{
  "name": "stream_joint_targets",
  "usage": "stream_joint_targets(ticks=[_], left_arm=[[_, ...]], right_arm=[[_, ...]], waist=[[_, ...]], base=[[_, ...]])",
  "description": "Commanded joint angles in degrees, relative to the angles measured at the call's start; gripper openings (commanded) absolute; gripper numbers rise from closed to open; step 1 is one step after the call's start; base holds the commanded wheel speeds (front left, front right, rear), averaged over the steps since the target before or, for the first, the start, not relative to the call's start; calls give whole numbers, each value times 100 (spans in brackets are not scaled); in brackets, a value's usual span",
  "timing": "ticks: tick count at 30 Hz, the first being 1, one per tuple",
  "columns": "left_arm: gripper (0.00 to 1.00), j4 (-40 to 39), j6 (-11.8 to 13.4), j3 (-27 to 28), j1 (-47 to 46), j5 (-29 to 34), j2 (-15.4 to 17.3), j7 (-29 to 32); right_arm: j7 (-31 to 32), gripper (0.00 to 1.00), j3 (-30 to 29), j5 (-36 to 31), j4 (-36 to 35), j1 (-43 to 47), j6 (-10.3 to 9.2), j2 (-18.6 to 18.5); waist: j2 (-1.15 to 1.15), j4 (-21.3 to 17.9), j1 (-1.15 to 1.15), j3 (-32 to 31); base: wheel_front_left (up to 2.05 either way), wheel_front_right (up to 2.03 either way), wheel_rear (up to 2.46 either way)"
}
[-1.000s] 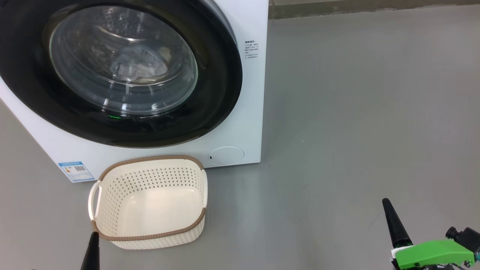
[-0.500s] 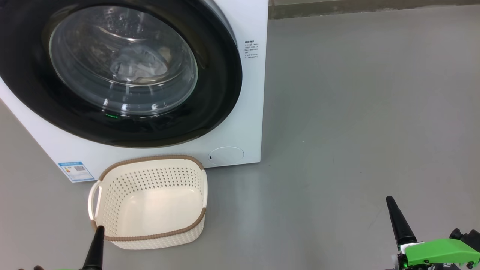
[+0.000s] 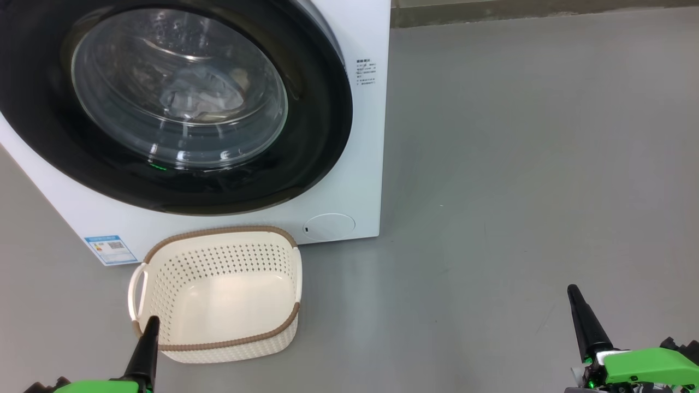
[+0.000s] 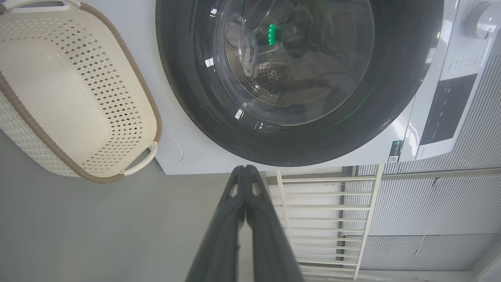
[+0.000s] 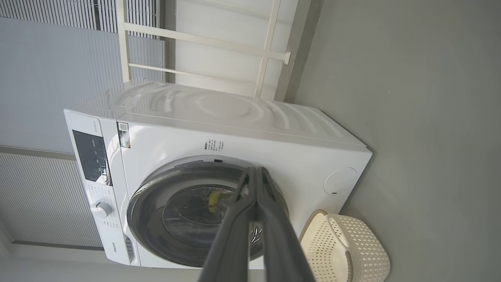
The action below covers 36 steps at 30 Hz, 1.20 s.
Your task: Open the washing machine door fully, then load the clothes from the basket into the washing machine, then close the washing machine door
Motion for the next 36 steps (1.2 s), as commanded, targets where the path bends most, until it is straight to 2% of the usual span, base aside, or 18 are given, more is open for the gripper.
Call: stream_joint_targets(ticks=[1,13,36], left_arm=[[0,-81,-45,137,-286,-176,131,55],[0,34,-59,110,-460,-874,148,235],[0,33,-59,110,-460,-874,148,235]], right_arm=[[68,0,81,238,-135,-300,12,-8],[253,0,-15,874,-126,-339,9,25],[267,0,-31,861,-125,-341,9,36]], waist=[[0,0,0,0],[0,-2,0,0],[0,-2,0,0]], base=[[0,0,0],[0,0,0],[0,0,0]])
